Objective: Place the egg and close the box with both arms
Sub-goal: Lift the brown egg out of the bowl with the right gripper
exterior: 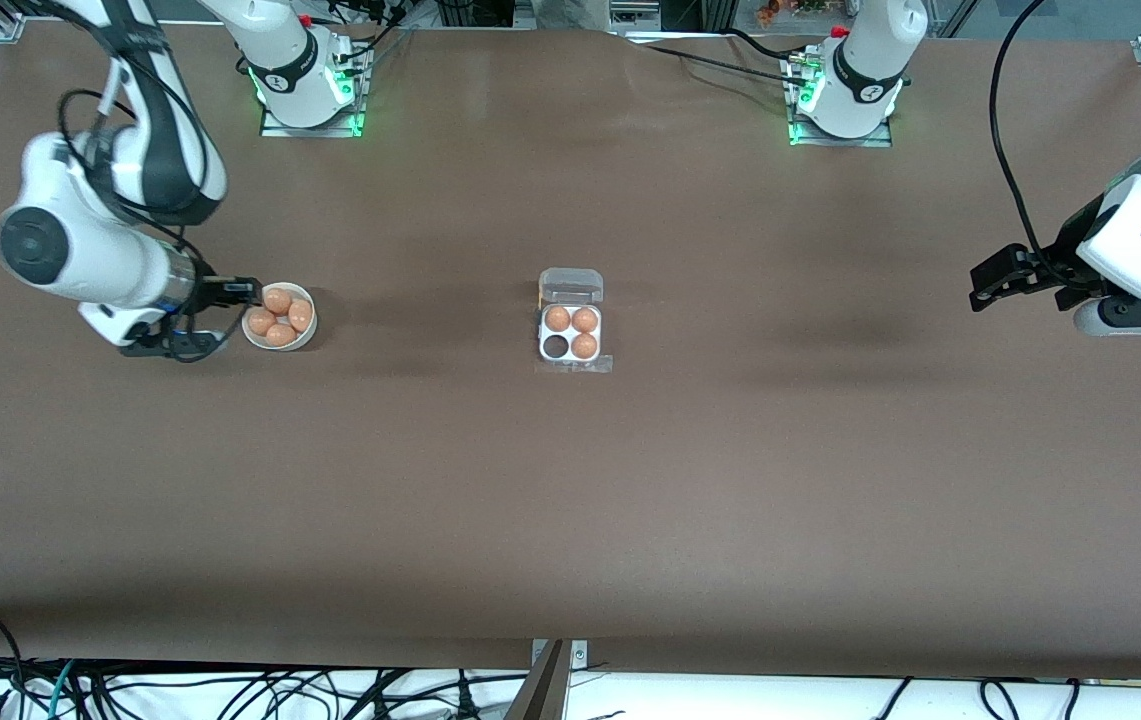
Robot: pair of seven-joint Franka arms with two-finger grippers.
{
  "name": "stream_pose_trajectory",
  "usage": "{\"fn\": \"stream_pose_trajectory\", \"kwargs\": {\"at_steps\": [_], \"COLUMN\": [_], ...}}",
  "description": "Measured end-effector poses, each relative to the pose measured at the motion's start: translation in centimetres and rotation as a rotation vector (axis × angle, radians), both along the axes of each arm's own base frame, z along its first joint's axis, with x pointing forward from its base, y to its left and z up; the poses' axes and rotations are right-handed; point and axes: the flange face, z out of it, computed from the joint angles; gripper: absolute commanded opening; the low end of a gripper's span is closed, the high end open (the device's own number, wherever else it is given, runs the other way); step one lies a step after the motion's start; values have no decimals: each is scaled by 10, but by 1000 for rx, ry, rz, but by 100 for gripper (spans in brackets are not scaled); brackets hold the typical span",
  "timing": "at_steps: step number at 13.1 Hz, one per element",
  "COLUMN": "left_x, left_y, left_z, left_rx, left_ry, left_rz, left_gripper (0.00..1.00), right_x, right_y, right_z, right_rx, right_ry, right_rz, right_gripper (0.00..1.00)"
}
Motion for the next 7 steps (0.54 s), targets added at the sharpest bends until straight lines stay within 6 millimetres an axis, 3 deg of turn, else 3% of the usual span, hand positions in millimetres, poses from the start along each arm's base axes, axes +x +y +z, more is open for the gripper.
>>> {"fn": "stream_pose_trajectory", "kwargs": {"at_steps": [4, 6, 7], "left_x": [0, 0, 0], "left_y": [0, 0, 0], "left_z": [0, 0, -1], "left_rx": [0, 0, 0], "left_ry": [1, 2, 4], "left_rz": [0, 0, 0], "left_gripper": [100, 100, 100], "right_x": [25, 29, 31], "right_y": [-12, -12, -11], "right_z": [101, 132, 137], "right_rx": [-2, -1, -1], "right_ry": [-21, -38, -42], "right_rz": [-21, -20, -23], "right_gripper": [0, 0, 0]}}
